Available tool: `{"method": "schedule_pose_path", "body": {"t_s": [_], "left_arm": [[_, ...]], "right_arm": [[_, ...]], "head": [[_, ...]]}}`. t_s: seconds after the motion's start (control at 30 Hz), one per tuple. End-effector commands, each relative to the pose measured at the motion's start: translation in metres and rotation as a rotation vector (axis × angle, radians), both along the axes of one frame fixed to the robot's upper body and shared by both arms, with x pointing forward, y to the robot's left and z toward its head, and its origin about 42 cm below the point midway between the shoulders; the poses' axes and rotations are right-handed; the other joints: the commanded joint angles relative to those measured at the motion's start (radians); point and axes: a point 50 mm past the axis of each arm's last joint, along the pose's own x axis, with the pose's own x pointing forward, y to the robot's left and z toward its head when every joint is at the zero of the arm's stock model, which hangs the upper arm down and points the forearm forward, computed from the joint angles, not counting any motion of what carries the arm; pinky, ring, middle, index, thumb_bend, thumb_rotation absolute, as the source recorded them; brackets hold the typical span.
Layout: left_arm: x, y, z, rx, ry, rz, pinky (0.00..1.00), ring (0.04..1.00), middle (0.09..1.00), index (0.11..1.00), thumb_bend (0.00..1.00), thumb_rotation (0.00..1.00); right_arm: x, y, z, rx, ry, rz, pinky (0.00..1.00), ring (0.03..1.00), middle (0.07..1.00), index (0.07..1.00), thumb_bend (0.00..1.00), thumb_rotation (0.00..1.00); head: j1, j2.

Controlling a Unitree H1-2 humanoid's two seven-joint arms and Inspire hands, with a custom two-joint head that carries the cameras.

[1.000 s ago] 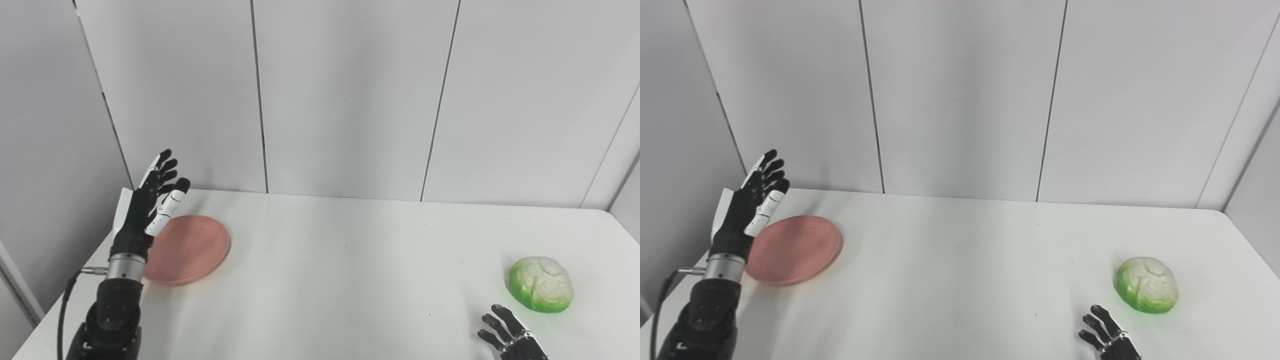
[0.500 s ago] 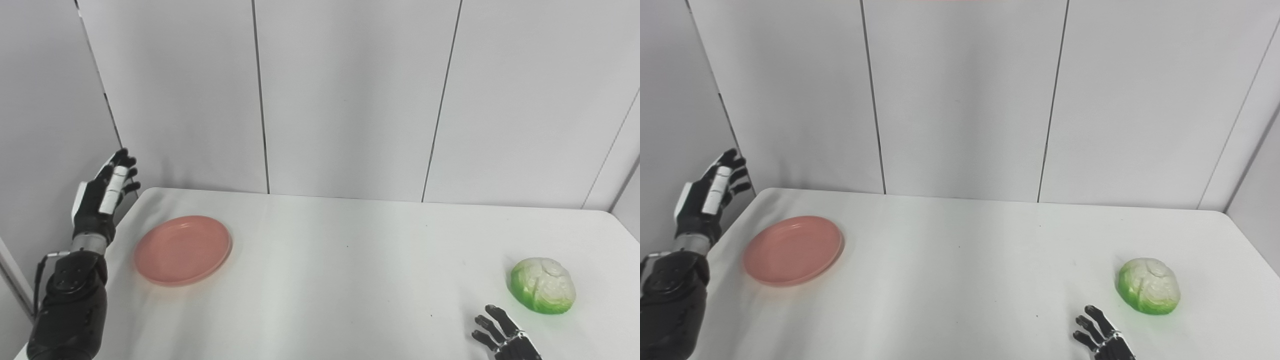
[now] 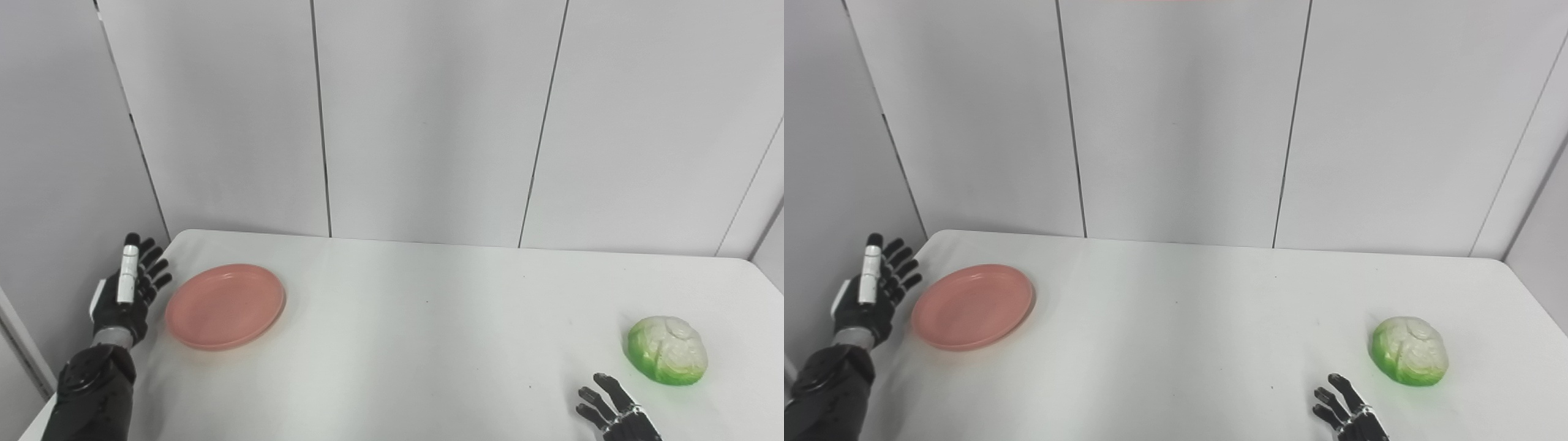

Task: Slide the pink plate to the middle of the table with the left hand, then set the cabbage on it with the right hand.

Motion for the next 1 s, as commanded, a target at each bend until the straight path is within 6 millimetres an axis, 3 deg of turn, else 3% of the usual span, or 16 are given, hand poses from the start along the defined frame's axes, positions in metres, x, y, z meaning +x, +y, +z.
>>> {"method": "schedule_pose_path", "body": {"t_s": [0.0,0.17,0.47,0.97], "left_arm": [[0.013,0.004,0.027,0.015,-0.077,-0.035,0.8,0.86,0.888,0.848,0.89,0.87],[0.011,-0.008,0.009,0.028,-0.045,-0.084,0.85,0.879,0.896,0.844,0.9,0.86],[0.015,-0.032,-0.006,0.02,-0.024,-0.14,0.82,0.871,0.869,0.839,0.95,0.86],[0.02,-0.093,0.002,-0.006,-0.085,-0.303,0.77,0.834,0.849,0.812,0.91,0.91]], "right_arm": [[-0.018,-0.003,-0.006,-0.004,0.042,-0.002,0.79,0.811,0.876,0.791,0.77,0.83],[-0.019,-0.001,-0.004,-0.009,0.042,0.0,0.78,0.81,0.875,0.793,0.78,0.84],[-0.02,0.002,-0.002,0.005,0.041,0.007,0.78,0.803,0.873,0.79,0.8,0.83],[-0.02,0.005,0.0,0.01,0.042,0.014,0.78,0.784,0.867,0.791,0.79,0.81]], "head": [[0.001,0.003],[-0.004,0.012],[-0.013,0.021],[-0.02,0.031]]}}
